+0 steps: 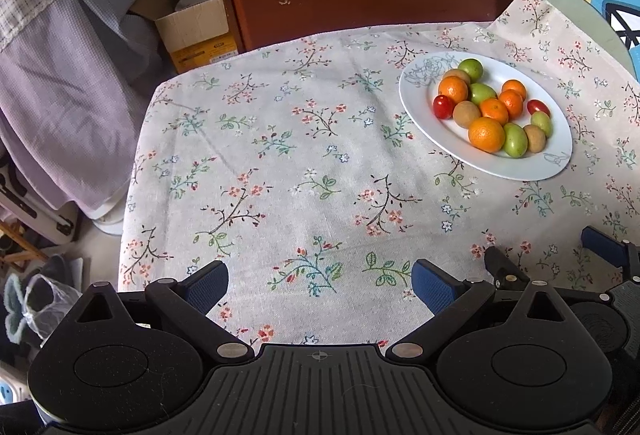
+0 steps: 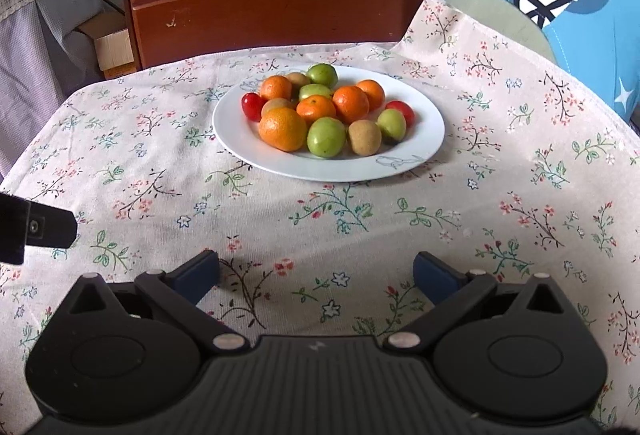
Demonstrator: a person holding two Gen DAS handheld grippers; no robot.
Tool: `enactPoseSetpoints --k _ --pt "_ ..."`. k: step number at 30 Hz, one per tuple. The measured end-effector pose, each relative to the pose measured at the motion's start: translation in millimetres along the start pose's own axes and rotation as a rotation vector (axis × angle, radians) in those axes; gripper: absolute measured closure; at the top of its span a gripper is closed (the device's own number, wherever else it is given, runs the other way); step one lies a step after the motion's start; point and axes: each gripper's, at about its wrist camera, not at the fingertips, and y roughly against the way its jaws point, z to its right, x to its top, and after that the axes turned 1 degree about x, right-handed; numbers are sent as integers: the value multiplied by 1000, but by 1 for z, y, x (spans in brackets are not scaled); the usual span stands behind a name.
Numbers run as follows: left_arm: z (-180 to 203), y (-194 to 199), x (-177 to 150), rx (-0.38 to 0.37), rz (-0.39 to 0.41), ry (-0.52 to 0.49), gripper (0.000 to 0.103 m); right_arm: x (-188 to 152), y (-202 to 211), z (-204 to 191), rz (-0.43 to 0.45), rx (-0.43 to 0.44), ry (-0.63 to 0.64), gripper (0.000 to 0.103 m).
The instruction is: Organize fruits
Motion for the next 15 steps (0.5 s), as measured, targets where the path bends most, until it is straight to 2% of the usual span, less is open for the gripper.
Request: enactPoseSetpoints --k 15 --pt "-3 -4 -7 -2 -15 -3 4 0 -3 -2 25 -9 -7 1"
